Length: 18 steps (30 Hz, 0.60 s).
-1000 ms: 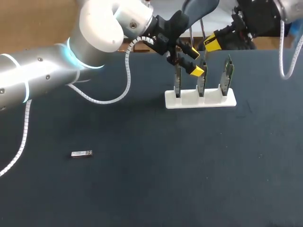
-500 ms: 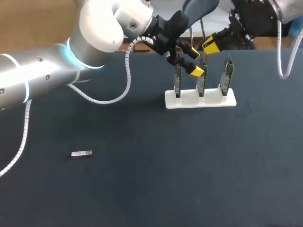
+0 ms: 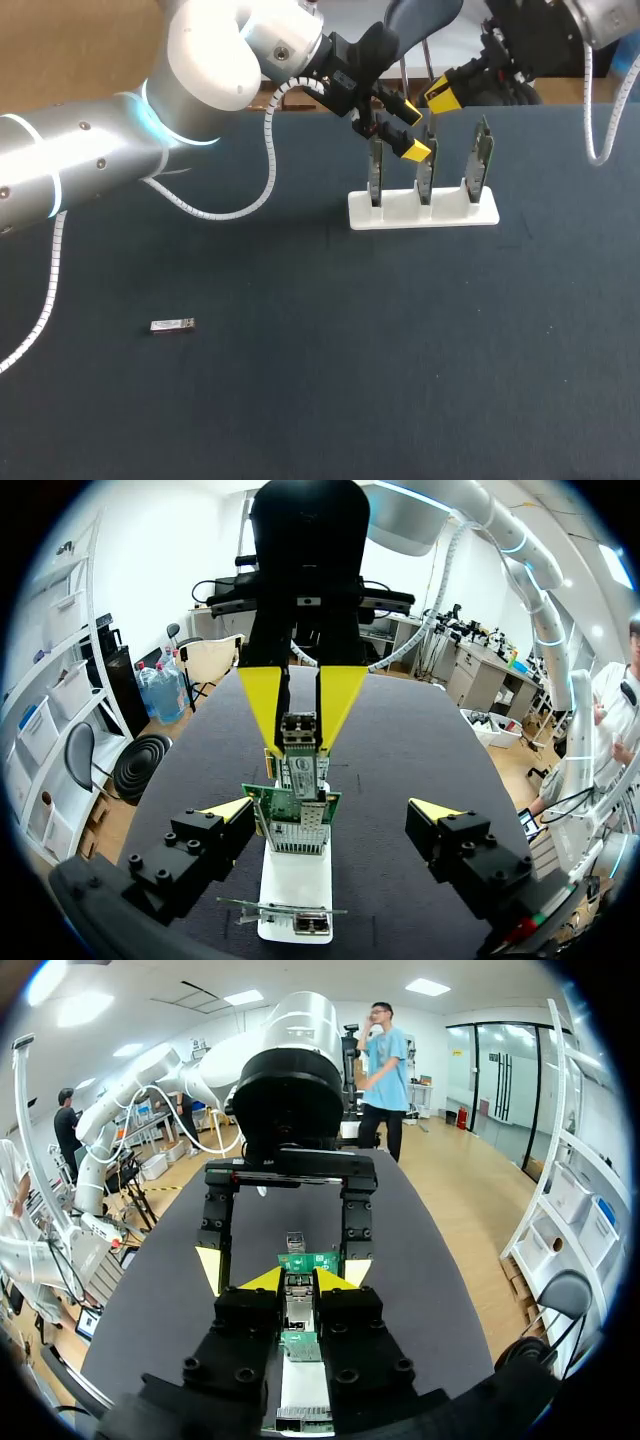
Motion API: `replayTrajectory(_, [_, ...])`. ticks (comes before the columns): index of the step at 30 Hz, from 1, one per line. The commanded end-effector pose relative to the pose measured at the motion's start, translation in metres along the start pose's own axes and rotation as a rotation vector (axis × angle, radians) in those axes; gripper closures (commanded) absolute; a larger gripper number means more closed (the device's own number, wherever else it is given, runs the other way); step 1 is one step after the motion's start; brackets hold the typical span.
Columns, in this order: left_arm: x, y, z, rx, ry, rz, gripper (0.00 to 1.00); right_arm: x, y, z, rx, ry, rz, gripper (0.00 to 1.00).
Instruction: Pick up the optical module with the left hand, and insert it into the network port with the right hand.
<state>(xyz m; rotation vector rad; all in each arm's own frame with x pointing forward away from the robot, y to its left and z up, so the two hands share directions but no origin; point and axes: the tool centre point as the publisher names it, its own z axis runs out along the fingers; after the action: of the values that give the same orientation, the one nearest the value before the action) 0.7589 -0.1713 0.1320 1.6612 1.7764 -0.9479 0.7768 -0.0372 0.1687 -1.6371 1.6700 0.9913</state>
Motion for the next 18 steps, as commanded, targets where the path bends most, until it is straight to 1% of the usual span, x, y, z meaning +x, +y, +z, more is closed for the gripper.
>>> replayTrajectory(1, [-0.0011,0.0017,0.0003,0.003,0.005,-0.001,0.00,0.0023,0.0029,0.0046,0.005,0.009,-0.001,1.00])
replayTrajectory(11, [-0.0011,0.0017,0.0003,0.003,0.005,-0.001,0.00,-0.0055,0.0082,-0.0025,0.036,-0.016,-0.040,1.00])
replayTrajectory(18, [-0.0011,0.0017,0.0003,0.003,0.005,-0.001,0.00,-0.0043,0.0120,-0.0023,0.044,-0.007,-0.051,1.00])
